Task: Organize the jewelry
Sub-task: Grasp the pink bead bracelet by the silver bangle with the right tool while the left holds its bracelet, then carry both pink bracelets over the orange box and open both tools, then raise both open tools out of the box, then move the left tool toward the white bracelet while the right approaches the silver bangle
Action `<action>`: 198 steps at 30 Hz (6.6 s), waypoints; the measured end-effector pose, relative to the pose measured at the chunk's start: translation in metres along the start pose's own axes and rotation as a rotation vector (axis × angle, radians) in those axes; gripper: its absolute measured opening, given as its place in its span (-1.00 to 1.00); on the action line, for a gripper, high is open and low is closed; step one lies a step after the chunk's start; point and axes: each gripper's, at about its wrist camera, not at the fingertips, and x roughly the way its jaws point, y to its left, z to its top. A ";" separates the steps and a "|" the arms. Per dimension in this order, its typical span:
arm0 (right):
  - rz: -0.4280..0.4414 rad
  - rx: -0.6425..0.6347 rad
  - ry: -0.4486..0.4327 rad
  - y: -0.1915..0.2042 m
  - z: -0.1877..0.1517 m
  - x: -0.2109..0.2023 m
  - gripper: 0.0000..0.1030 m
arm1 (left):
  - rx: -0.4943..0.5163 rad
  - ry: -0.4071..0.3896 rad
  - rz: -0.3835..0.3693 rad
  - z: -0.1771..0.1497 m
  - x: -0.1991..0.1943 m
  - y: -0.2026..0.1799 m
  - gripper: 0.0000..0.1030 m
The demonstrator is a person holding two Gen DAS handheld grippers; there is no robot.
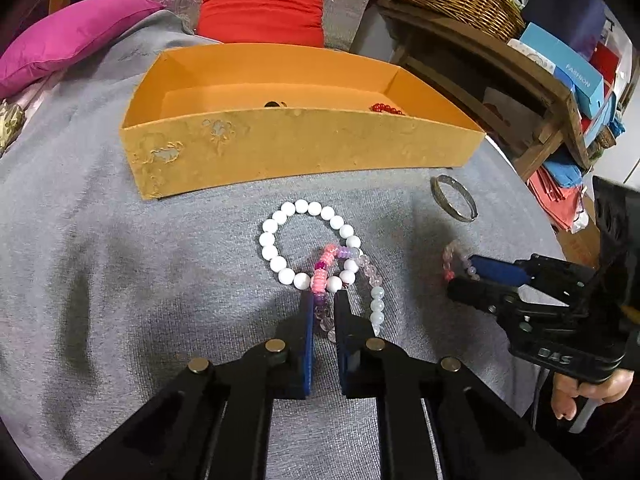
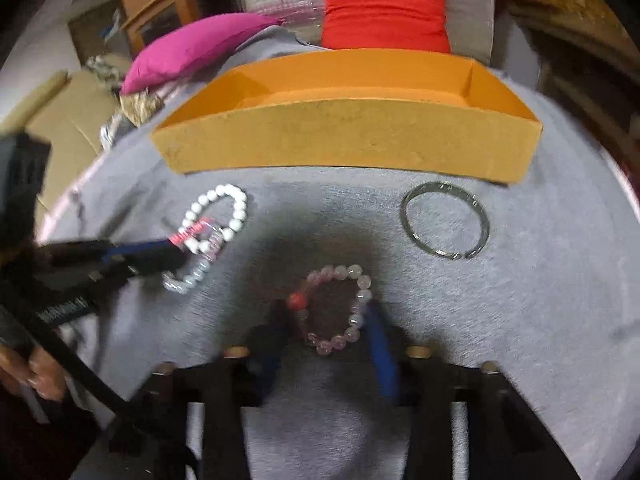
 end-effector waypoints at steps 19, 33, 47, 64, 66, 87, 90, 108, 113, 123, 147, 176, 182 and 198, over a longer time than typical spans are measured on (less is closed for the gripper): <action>-0.012 0.138 -0.024 -0.041 0.000 -0.012 -0.84 | -0.009 -0.001 -0.009 0.001 -0.007 -0.004 0.33; -0.004 0.131 -0.011 -0.037 -0.002 -0.008 -0.83 | -0.014 0.009 -0.019 -0.002 0.010 -0.009 -0.64; 0.033 0.157 -0.038 -0.037 0.000 -0.019 -0.83 | 0.051 -0.063 -0.076 0.004 -0.008 -0.026 -0.86; 0.143 0.213 -0.109 -0.025 0.017 -0.044 -0.83 | 0.025 -0.192 -0.150 0.016 -0.051 -0.025 -0.86; 0.150 0.213 -0.126 -0.024 0.019 -0.049 -0.83 | 0.023 -0.212 -0.155 0.018 -0.057 -0.024 -0.86; 0.250 0.269 -0.233 -0.033 0.127 -0.027 -0.83 | -0.038 -0.379 -0.068 0.124 -0.080 0.013 -0.86; 0.242 0.286 -0.225 -0.036 0.152 -0.010 -0.83 | -0.048 -0.370 0.001 0.153 -0.061 0.022 -0.86; 0.169 0.365 -0.063 -0.051 0.213 0.090 -0.78 | -0.173 -0.146 0.082 0.179 0.031 0.075 -0.86; 0.180 0.393 -0.085 -0.056 0.210 0.085 -0.77 | -0.160 -0.143 0.114 0.179 0.031 0.071 -0.70; 0.157 0.395 -0.163 -0.060 0.188 0.043 -0.77 | -0.150 -0.202 0.160 0.166 -0.002 0.054 -0.01; 0.078 0.367 -0.283 -0.076 0.026 -0.096 0.12 | -0.061 -0.263 0.307 0.011 -0.080 -0.016 0.57; 0.059 0.428 -0.019 -0.097 0.023 -0.033 0.11 | -0.018 -0.133 0.348 0.014 -0.019 -0.019 0.57; 0.028 0.403 0.018 -0.098 0.029 -0.020 0.12 | -0.013 -0.127 0.354 0.015 -0.018 -0.019 0.57; 0.053 0.427 0.015 -0.110 0.041 -0.005 0.12 | -0.024 -0.094 0.337 0.014 -0.013 -0.015 0.57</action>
